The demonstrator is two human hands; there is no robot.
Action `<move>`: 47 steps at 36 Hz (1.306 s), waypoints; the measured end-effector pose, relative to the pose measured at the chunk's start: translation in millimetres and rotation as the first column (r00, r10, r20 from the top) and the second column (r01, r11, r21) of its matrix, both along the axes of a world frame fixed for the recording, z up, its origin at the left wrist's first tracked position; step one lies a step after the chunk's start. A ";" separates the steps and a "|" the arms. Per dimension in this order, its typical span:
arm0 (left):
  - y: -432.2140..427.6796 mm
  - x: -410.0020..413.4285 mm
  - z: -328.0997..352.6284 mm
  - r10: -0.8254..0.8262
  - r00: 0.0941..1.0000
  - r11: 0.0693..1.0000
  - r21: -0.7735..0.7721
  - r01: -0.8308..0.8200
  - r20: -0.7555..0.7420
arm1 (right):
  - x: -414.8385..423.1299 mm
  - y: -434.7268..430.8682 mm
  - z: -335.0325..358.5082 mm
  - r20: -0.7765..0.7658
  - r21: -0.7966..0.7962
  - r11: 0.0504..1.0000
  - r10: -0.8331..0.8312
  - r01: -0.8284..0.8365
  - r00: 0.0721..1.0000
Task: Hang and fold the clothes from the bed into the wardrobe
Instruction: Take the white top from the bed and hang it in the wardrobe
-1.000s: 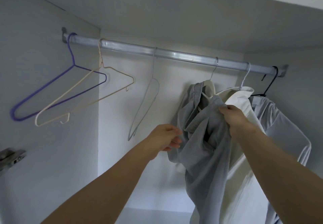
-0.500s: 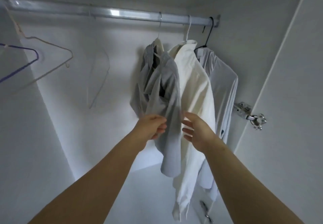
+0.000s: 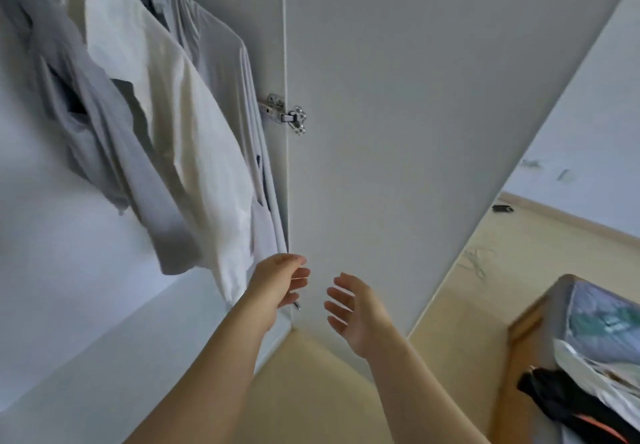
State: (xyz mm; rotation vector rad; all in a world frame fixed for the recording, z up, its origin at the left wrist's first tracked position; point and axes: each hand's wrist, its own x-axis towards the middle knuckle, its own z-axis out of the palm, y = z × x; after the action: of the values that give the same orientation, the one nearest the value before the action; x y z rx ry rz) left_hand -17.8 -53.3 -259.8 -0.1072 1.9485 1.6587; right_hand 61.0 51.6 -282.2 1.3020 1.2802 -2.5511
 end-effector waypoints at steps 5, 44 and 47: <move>65.6 41.0 -11.6 -0.089 0.995 0.996 -0.029 0.090 0.035 | 62.2 54.5 -14.8 0.035 -0.052 0.989 -0.140 0.142 0.990; 526.8 372.9 -139.2 -0.977 0.103 0.052 -0.261 0.964 0.186 | 426.1 331.4 -121.7 0.348 -0.166 0.087 -0.927 0.982 0.141; 564.7 372.5 -160.3 -0.969 0.099 0.032 -0.282 0.959 0.225 | 427.1 363.7 -139.3 0.405 -0.165 0.071 -0.904 0.984 0.133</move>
State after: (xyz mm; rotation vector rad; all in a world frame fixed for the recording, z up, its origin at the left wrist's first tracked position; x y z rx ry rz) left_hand 354.7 511.4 -420.1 0.9644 1.5460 0.2798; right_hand 488.1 415.3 -421.5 2.8052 -0.6030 -2.7481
